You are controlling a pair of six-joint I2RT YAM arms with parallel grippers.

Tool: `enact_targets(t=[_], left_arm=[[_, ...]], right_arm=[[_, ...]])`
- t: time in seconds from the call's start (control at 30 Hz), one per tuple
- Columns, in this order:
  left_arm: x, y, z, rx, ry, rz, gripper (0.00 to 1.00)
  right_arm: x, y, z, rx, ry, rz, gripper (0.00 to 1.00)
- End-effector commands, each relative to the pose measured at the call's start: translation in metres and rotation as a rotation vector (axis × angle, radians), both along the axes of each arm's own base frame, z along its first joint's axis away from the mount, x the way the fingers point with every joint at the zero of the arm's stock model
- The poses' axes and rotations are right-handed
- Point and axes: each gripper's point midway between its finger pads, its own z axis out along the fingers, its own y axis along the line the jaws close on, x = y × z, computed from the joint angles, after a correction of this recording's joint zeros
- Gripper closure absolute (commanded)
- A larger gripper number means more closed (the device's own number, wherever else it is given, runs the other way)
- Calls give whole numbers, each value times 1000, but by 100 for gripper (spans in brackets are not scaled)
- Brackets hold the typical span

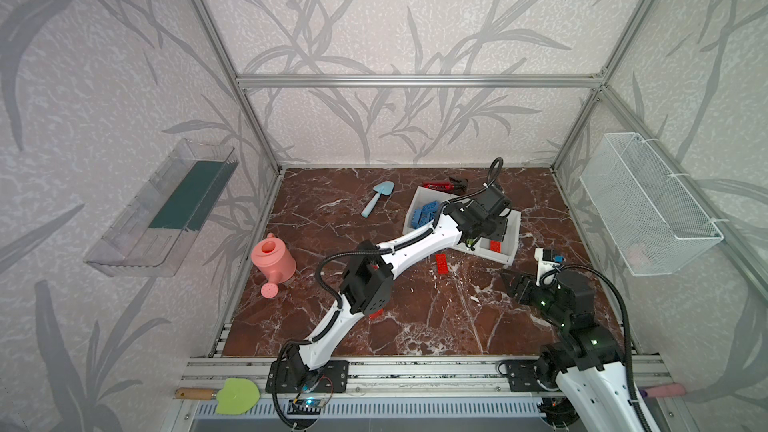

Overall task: Sort the legos into containers by color
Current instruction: 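Carry the red brick with the left gripper into the red-brick compartment and release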

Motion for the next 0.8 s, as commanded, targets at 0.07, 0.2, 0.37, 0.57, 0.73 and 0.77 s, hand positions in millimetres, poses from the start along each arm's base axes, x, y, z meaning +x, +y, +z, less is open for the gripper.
enact_targets(t=[0.07, 0.2, 0.37, 0.57, 0.73, 0.77], left_arm=[[6, -11, -17, -24, 89, -55, 73], [19, -16, -27, -69, 136, -49, 73], [25, -19, -29, -87, 138, -43, 72], [25, -21, -24, -98, 129, -54, 60], [24, -20, -8, -112, 111, -47, 40], [23, -19, -4, -115, 110, -48, 38]], right_arm=[[1, 2, -6, 1, 3, 7, 33], [0, 1, -7, 0, 3, 4, 34], [0, 1, -9, 0, 5, 2, 34], [-1, -3, -6, -8, 13, -17, 34], [-3, -17, -10, -48, 54, -96, 30], [-3, -20, -11, -52, 64, -114, 28]])
